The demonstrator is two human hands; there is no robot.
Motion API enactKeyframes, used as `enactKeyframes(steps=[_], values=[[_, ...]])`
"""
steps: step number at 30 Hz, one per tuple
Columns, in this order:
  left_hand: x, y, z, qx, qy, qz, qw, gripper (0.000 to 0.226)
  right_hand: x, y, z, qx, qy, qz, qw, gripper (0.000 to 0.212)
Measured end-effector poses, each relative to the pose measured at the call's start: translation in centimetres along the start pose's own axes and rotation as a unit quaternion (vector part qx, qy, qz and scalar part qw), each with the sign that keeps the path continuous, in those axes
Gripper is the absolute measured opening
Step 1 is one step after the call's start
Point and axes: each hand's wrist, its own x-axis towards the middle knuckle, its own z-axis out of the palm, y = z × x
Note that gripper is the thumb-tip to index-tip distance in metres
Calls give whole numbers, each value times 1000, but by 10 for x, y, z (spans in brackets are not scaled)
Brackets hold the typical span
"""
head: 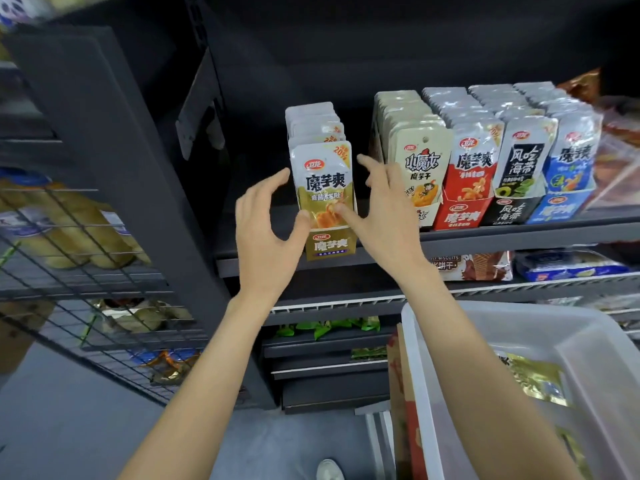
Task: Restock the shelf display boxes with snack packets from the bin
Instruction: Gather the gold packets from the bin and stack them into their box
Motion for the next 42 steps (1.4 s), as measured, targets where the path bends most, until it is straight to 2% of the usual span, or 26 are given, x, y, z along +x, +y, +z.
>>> enactKeyframes(steps=[2, 4, 7, 9, 12, 14, 18, 22, 25, 29, 31, 34, 36, 38, 42], values=[[-9, 12, 4, -20, 93, 111, 989, 26, -12, 1, -10, 58, 54, 0, 997, 53], [-21, 22, 13, -57, 148, 209, 965, 15, -31, 5, -22, 108, 135, -7, 985, 37], [-38, 30, 34, -112, 130, 242, 955, 21, -66, 23, -33, 73, 218, -36, 973, 21], [-52, 35, 50, -130, 76, 235, 960, 19, -92, 42, -36, 18, 224, -48, 973, 18], [-80, 34, 78, -96, -95, 200, 970, 17, -132, 78, -38, -43, 146, -19, 988, 18], [-101, 28, 100, -48, -231, 164, 958, 18, -161, 104, -38, -91, 67, 33, 993, 20], [-132, 21, 147, 5, -442, 87, 893, 17, -215, 157, -46, -136, -105, 169, 971, 28], [-146, 22, 208, 42, -565, 85, 820, 25, -248, 204, -75, -199, -271, 277, 900, 43], [-156, 23, 257, 86, -626, 134, 763, 41, -267, 233, -98, -196, -361, 278, 868, 55], [-173, 20, 300, 126, -675, 218, 694, 70, -284, 254, -106, -204, -466, 262, 820, 84], [-179, 13, 311, 154, -688, 246, 665, 79, -284, 256, -102, -219, -479, 248, 813, 85], [-182, 4, 316, 206, -686, 300, 630, 71, -278, 259, -96, -255, -462, 220, 820, 78], [-182, 3, 313, 216, -670, 318, 635, 59, -273, 259, -94, -265, -440, 226, 828, 68], [-185, 4, 309, 217, -653, 317, 653, 50, -270, 258, -94, -271, -418, 253, 830, 62], [-192, 5, 304, 230, -649, 261, 677, 63, -271, 260, -92, -298, -377, 293, 827, 56]])
